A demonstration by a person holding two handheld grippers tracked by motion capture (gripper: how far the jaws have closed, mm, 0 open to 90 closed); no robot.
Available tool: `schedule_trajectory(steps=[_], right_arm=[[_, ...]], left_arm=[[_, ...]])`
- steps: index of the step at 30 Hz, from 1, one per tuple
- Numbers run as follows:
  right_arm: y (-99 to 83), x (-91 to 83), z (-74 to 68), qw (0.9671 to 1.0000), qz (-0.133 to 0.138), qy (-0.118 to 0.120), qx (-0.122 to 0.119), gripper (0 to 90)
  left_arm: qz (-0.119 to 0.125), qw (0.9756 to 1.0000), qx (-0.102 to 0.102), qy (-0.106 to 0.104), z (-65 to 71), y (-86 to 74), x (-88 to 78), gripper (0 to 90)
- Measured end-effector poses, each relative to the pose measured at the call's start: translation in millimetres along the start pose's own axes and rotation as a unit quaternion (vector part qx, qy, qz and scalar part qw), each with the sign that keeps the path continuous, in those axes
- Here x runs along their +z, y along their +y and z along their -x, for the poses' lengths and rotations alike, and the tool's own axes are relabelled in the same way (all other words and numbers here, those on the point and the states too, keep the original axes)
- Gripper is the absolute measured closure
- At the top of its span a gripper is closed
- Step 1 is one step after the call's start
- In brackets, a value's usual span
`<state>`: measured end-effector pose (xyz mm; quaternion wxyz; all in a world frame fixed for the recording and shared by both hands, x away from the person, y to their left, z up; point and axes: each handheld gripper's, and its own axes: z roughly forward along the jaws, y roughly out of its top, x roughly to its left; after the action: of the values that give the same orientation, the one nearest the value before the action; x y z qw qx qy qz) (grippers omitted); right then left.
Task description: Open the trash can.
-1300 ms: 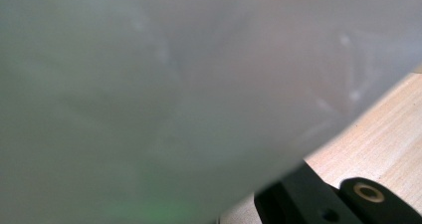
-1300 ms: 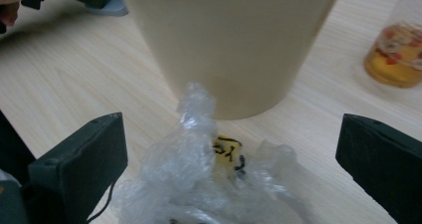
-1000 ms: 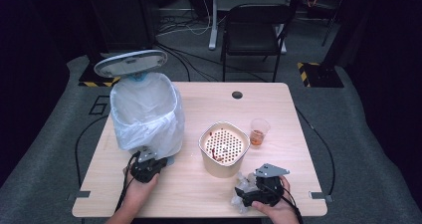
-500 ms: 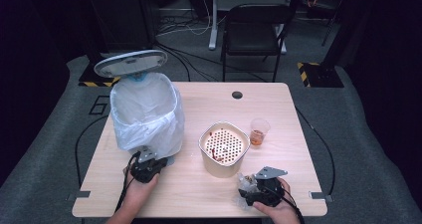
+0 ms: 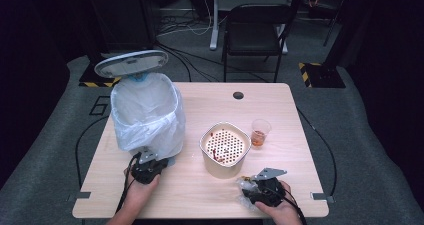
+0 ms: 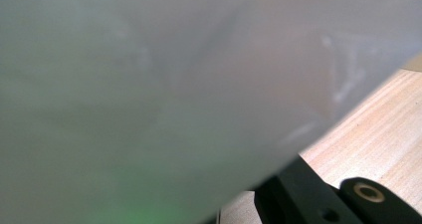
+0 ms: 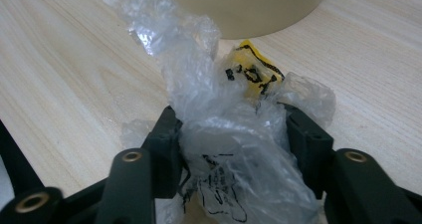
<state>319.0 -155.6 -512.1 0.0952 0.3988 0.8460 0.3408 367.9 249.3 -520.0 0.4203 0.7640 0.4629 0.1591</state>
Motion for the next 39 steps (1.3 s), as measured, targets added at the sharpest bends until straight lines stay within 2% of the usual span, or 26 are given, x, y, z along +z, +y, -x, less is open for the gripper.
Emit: schedule_trajectory(steps=[2, 3, 5, 10, 12, 16, 21, 24, 27, 33, 39], right_arm=[[0.5, -0.2, 0.8, 1.0, -0.002, 0.004, -0.002, 54.4], [0.7, -0.1, -0.1, 1.0, -0.002, 0.004, 0.008, 55.5], [0.9, -1.3, 2.2, 0.9999, -0.004, 0.013, 0.006, 59.6], [3.6, -3.7, 0.7, 0.9997, -0.007, 0.022, 0.011, 64.5], [5.0, -5.5, 0.2, 0.9996, -0.013, 0.026, 0.003, 65.6], [8.2, -10.7, -1.8, 0.9996, -0.01, 0.026, 0.0, 66.6], [13.0, -19.7, -1.1, 0.9994, 0.0, 0.032, 0.012, 66.9], [17.5, -25.7, -0.9, 0.9993, 0.01, 0.034, 0.008, 67.0], [22.4, -33.1, -1.1, 0.9991, 0.012, 0.039, 0.014, 67.0], [36.3, -51.2, 3.1, 0.9985, 0.025, 0.049, 0.004, 67.0], [49.4, -65.8, 2.8, 0.9984, 0.029, 0.047, -0.005, 67.0]], left_arm=[[0.0, 1.0, 0.0, 0.0, 0.0, 0.0, 0.0, 90.0], [0.0, 1.0, 0.0, -0.001, -0.1, 0.0, 0.0, 90.0], [0.0, 1.0, -0.001, 0.0, 0.3, 0.0, 0.1, 90.0], [-0.002, 1.0, 0.0, -0.001, -0.1, 0.3, -0.2, 90.0], [-0.002, 1.0, 0.001, -0.001, -0.1, 0.3, -0.2, 90.0], [-0.003, 1.0, 0.002, -0.002, -0.3, 0.4, -0.3, 90.0], [-0.001, 1.0, 0.006, 0.0, 0.4, 0.3, 0.3, 90.0], [-0.001, 1.0, 0.006, 0.0, 0.4, 0.3, 0.3, 90.0], [-0.001, 1.0, 0.005, 0.0, 0.3, 0.3, 0.3, 90.0], [-0.005, 1.0, 0.004, -0.002, -0.4, 0.8, -0.4, 90.0], [-0.006, 1.0, 0.006, -0.002, -0.5, 0.8, -0.4, 90.0]])
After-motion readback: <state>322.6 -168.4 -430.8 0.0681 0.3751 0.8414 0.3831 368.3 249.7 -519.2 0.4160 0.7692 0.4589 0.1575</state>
